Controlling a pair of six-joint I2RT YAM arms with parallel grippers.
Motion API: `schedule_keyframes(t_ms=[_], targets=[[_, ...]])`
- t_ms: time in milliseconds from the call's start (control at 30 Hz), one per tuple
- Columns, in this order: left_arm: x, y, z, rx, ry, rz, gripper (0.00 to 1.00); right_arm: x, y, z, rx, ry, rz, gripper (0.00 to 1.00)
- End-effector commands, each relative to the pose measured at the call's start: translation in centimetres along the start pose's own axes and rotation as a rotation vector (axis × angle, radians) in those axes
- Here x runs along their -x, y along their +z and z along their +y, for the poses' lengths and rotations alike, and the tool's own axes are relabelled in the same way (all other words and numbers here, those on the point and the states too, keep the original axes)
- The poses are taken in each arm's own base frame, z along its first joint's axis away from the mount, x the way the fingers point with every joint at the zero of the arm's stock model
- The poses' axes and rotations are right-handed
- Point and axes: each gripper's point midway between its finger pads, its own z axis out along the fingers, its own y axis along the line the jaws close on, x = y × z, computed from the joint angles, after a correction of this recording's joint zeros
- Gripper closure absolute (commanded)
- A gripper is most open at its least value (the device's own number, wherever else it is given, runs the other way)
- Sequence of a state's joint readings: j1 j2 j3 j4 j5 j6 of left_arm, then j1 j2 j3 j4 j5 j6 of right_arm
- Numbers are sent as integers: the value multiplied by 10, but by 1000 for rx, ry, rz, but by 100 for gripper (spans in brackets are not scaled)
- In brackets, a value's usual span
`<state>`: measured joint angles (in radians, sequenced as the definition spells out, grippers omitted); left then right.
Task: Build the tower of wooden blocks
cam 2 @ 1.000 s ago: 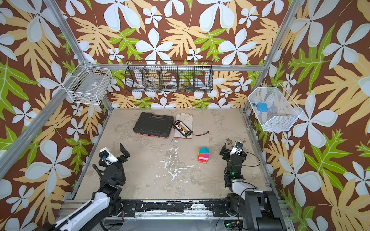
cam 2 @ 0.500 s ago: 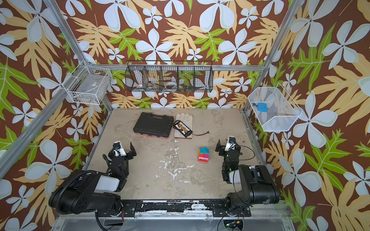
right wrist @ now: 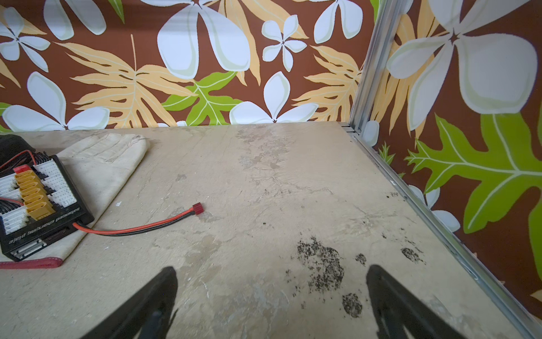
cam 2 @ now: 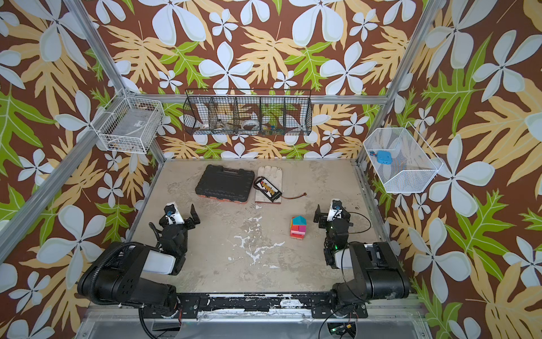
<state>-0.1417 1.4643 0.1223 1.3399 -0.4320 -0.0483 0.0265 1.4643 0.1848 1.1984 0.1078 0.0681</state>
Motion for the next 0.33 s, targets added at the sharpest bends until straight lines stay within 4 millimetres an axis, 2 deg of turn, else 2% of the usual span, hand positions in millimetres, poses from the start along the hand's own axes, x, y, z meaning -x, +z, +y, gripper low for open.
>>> schedule_keyframes(t_ms=[0,300], targets=[[8,0,-1,-7,-18,-30,0,4,1,-3,-24,-11,-14,0],[9,0,-2,-9,-15,-36,0,3,2,-1,-25,-24,-7,0]])
